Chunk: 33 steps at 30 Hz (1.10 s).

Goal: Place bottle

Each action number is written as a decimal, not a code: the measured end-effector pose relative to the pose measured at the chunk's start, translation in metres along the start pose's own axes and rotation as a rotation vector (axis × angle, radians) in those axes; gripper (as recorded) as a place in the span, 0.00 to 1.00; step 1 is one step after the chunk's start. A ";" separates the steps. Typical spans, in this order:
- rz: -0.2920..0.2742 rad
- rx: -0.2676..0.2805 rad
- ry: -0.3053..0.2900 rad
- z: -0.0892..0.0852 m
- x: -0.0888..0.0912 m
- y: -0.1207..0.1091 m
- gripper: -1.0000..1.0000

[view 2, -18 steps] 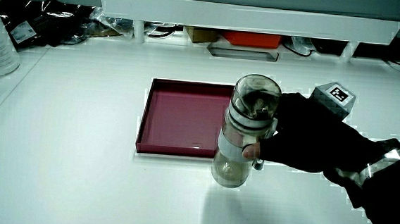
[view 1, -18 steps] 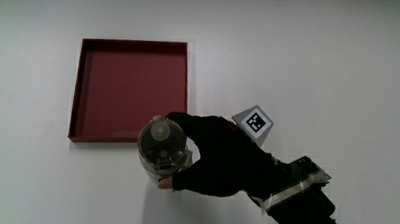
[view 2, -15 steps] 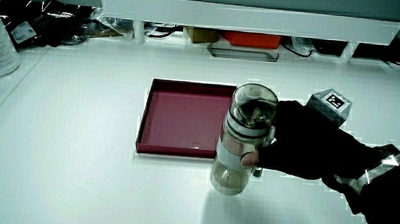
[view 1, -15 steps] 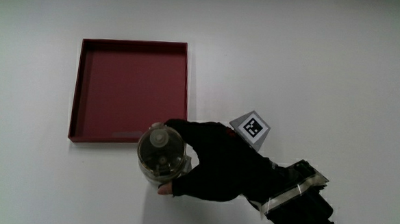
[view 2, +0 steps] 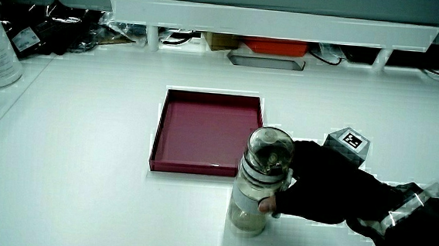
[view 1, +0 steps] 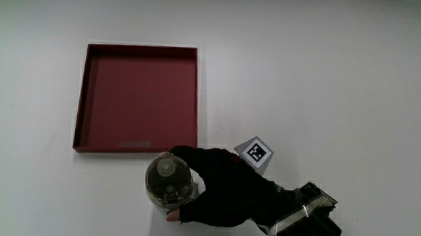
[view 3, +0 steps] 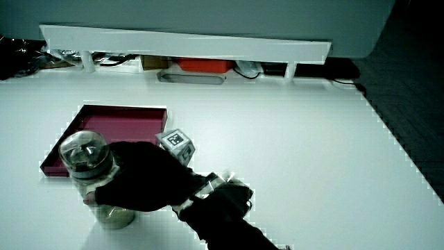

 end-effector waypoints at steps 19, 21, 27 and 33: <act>-0.013 0.010 0.052 0.001 0.008 -0.005 0.39; -0.005 0.004 0.050 0.001 0.008 -0.005 0.35; -0.018 -0.014 0.062 0.001 0.010 -0.005 0.24; -0.034 -0.034 0.089 0.006 0.009 -0.007 0.13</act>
